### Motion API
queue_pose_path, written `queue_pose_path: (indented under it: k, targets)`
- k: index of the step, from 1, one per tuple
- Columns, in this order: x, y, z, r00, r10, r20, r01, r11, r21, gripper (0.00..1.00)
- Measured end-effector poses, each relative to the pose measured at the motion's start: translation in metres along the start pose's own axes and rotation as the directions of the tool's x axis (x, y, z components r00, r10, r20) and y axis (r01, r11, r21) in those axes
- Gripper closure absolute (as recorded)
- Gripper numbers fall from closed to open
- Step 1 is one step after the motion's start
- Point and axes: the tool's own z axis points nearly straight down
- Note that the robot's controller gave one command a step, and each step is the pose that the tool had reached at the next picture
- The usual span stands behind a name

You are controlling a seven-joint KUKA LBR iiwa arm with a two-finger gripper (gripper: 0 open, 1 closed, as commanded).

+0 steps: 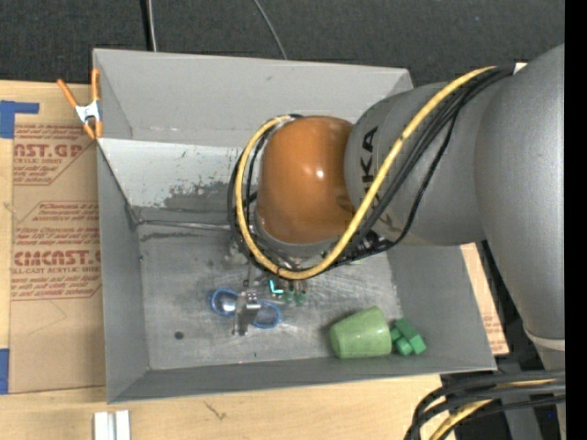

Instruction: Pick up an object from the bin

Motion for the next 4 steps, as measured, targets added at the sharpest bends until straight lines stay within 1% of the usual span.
queue_pose_path:
  k: [1,2,3,4]
  targets:
    - [0.012,-0.041,0.090,0.966,0.256,0.013,-0.256,0.967,-0.010,0.00]
    - [0.018,-0.050,0.063,0.931,0.364,0.006,-0.364,0.931,-0.003,0.00]
    - [0.020,-0.060,0.055,0.830,0.558,0.005,-0.558,0.830,-0.003,0.00]
    - [0.023,-0.047,0.090,0.750,0.661,0.012,-0.661,0.750,-0.011,0.00]
